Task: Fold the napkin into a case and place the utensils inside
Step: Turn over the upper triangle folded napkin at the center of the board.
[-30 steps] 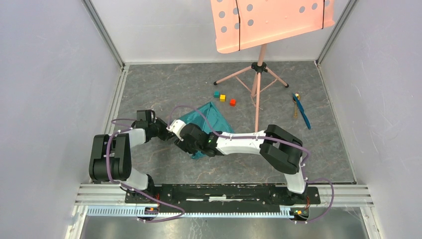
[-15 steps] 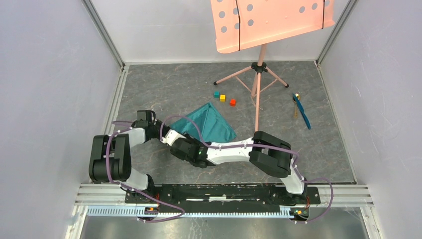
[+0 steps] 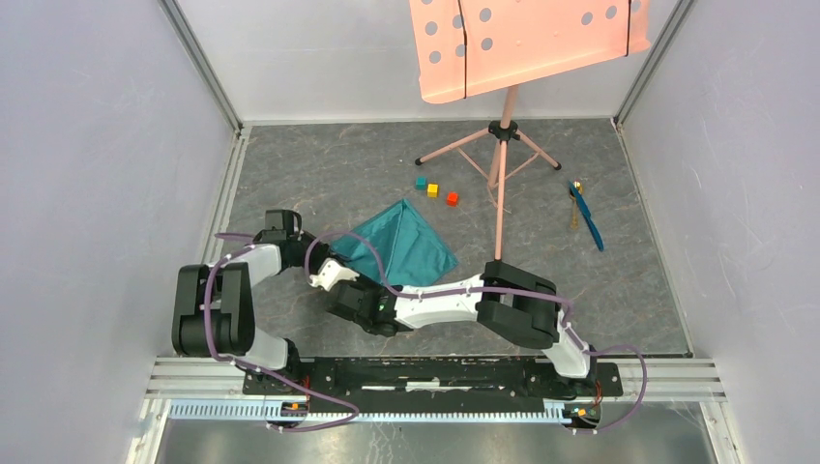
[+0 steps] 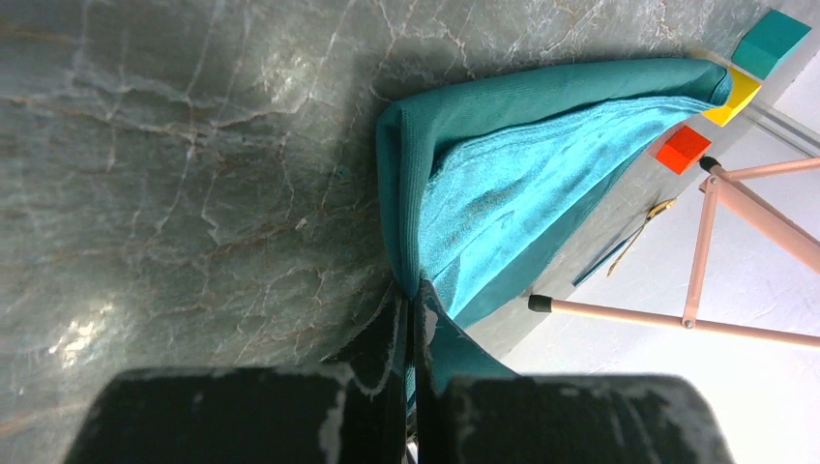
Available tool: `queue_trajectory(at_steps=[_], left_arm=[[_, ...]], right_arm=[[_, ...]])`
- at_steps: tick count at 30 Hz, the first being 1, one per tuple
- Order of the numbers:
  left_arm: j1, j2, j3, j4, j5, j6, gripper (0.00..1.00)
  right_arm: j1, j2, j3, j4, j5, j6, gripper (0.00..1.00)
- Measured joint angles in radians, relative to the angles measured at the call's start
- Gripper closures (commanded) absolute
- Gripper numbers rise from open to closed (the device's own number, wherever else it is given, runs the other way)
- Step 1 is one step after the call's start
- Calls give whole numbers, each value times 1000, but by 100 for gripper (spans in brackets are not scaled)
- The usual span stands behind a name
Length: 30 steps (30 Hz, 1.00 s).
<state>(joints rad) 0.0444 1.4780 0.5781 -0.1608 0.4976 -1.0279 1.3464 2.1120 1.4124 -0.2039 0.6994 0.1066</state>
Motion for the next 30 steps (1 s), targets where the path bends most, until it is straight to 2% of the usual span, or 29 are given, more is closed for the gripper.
queue_trajectory(at_steps=[3, 7, 12, 19, 21, 24, 26, 30], left_arm=[[0, -15, 35, -74, -13, 2, 98], [-3, -76, 138, -296, -71, 16, 98], [0, -181, 323, -613, -213, 19, 98], [6, -277, 704, -1126, -475, 106, 98], [6, -312, 789, -1219, -541, 132, 98], [6, -377, 885, -1307, -620, 157, 98], [-6, -394, 912, -1343, -652, 167, 98], [-171, -294, 929, -1365, -727, 172, 98]], right_arm=[[0, -18, -23, 27, -8, -19, 100], [-19, -114, -93, 90, -126, -44, 100], [-60, -219, -94, 160, -383, -24, 100], [-93, -229, -35, 322, -801, 108, 100], [-106, -233, -39, 416, -929, 178, 100], [-132, -245, -111, 692, -1122, 378, 100], [-151, -244, -168, 850, -1196, 503, 100], [-232, -181, -340, 1252, -1280, 793, 100]])
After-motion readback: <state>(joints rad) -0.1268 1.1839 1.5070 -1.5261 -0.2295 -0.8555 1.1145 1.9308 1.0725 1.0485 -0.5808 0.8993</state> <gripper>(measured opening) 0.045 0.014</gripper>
